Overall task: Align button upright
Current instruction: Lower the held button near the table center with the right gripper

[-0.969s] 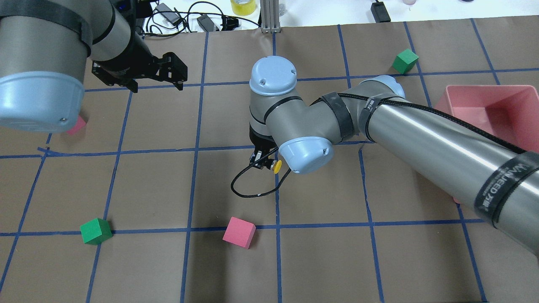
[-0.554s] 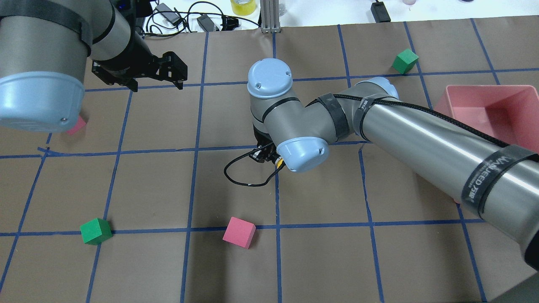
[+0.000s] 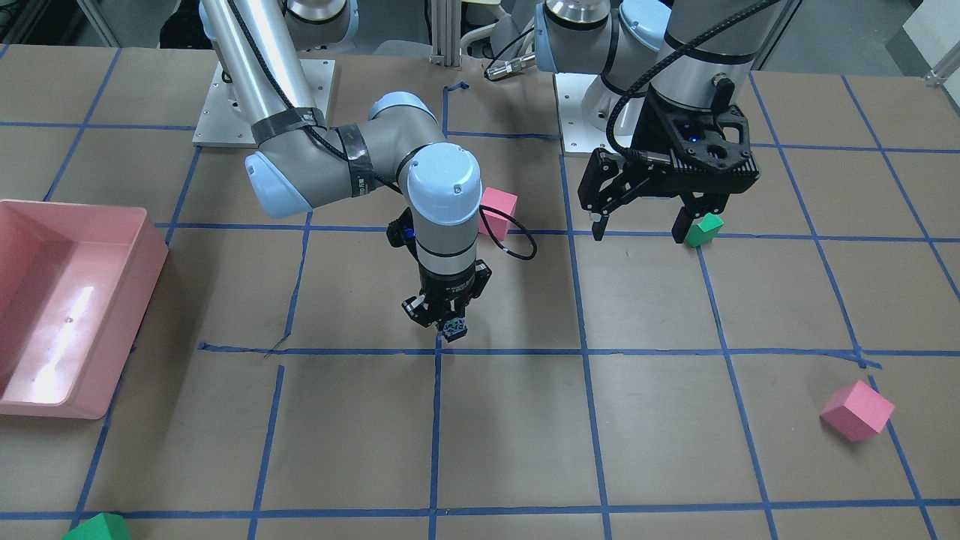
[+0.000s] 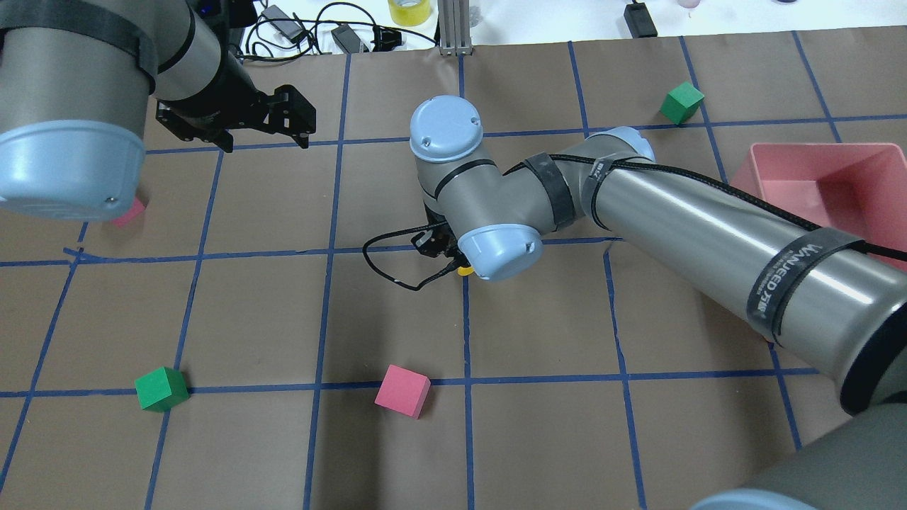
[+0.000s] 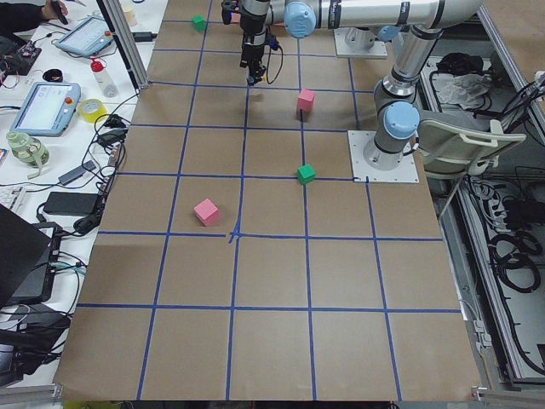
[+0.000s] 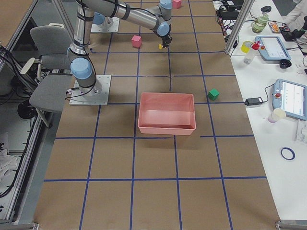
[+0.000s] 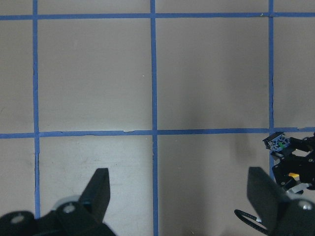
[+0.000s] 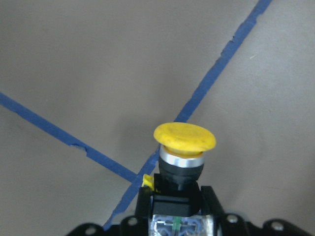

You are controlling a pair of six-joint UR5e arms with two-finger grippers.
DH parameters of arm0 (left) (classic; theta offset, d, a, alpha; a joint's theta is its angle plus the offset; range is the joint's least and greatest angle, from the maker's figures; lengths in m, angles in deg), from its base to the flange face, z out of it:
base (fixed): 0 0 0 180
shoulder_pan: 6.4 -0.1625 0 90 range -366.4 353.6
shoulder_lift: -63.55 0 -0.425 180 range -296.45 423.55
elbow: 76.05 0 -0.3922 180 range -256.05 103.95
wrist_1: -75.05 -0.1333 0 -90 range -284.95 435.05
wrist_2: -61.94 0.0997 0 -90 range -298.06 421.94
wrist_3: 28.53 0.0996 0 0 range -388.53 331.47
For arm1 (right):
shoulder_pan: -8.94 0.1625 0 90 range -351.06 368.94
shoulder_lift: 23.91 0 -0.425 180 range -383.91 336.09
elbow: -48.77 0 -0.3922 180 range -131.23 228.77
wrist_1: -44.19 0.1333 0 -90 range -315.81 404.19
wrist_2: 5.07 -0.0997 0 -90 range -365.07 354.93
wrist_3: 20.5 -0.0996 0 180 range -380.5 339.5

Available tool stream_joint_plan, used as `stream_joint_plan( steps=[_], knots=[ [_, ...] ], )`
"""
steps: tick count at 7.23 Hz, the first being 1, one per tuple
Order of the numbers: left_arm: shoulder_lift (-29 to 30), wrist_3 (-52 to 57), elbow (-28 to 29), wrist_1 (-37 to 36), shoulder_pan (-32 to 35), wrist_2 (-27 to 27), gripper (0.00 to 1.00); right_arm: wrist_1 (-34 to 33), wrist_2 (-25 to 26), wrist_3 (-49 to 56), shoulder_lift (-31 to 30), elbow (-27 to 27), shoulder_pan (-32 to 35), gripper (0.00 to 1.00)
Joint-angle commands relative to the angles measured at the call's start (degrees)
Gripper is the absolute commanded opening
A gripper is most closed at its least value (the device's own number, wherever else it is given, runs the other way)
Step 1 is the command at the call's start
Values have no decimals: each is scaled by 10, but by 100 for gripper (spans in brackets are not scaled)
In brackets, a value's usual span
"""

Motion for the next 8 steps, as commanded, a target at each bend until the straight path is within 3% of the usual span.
stream_joint_plan(
  steps=[1,7,8],
  knots=[
    [3,0,0,-4,0,0,100,-12,-17,-53,9,2,0,0],
    [3,0,-7,-11,0,0,100,-13,-17,-82,16,-7,0,0],
    [3,0,-7,-11,0,0,100,-11,-18,-80,10,-9,0,5]
  ],
)
